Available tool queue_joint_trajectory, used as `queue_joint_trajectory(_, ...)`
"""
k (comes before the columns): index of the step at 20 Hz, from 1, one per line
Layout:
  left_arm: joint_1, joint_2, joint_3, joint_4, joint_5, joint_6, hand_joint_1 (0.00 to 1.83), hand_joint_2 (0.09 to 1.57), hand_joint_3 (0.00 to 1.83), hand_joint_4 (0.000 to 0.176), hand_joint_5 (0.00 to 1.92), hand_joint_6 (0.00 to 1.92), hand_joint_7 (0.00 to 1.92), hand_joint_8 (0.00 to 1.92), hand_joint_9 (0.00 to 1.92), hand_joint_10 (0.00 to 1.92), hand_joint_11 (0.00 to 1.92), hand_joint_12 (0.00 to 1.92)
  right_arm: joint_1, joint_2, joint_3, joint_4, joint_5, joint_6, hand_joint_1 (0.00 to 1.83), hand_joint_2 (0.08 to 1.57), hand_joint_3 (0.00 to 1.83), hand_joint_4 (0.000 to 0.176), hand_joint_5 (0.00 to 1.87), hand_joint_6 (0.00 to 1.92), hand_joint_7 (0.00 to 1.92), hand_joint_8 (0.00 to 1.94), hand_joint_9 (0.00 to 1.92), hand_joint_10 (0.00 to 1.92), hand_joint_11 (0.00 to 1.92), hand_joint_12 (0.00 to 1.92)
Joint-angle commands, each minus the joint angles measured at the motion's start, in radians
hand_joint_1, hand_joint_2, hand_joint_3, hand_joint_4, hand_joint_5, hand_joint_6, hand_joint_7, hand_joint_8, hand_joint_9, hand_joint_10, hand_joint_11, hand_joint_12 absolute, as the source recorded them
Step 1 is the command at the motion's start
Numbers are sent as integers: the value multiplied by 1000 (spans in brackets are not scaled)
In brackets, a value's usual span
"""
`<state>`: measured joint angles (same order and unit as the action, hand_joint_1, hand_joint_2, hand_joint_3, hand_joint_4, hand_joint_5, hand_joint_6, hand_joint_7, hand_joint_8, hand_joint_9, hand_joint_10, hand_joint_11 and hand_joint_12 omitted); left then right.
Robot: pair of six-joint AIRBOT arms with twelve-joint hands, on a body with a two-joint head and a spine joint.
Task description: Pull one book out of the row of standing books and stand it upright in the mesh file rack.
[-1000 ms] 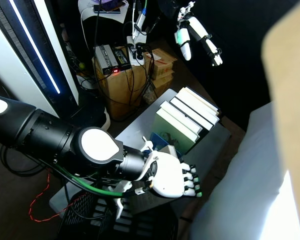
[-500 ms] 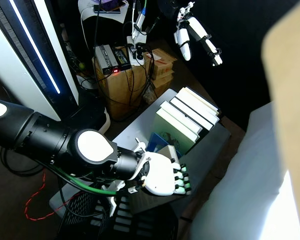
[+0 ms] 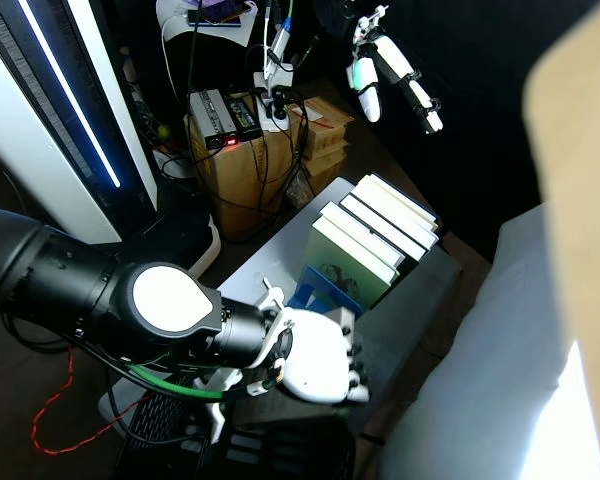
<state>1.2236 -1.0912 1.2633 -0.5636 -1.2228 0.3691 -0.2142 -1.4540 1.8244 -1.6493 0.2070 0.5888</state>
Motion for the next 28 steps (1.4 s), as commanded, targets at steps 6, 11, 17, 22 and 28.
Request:
queue_joint_trajectory(6, -6, 3, 7, -12, -126, -5, 498, 1328, 0, 8, 105, 2, 21, 1, 11, 5, 0, 535, 32, 66, -28, 36, 5, 2, 871, 1427, 3, 0, 492, 23, 260, 601, 57, 1045, 12, 1732)
queue_joint_trajectory(11, -6, 3, 6, -14, -127, -5, 486, 1340, 4, 11, 91, 0, 8, 0, 0, 0, 0, 410, 36, 108, -56, 48, 4, 2, 917, 1442, 0, 0, 428, 1772, 388, 759, 242, 1258, 102, 1853)
queue_joint_trajectory(17, -6, 3, 5, -15, -132, -9, 497, 1334, 0, 8, 101, 1, 25, 1, 15, 4, 0, 597, 52, 158, -98, 60, -6, 2, 814, 1382, 0, 0, 6, 141, 36, 179, 12, 618, 0, 1597)
queue_joint_trajectory(22, -7, 9, -10, 0, -164, -17, 469, 1328, 0, 11, 74, 0, 13, 0, 35, 10, 0, 749, 93, 263, -213, 183, 29, -59, 642, 1340, 0, 49, 0, 0, 0, 0, 0, 22, 0, 1013)
queue_joint_trajectory(28, -57, 24, -16, 55, -200, -19, 557, 1341, 1, 0, 11, 2, 0, 0, 0, 0, 0, 458, 67, 358, -311, 671, 200, -398, 382, 1324, 0, 87, 0, 0, 0, 0, 0, 0, 0, 8)
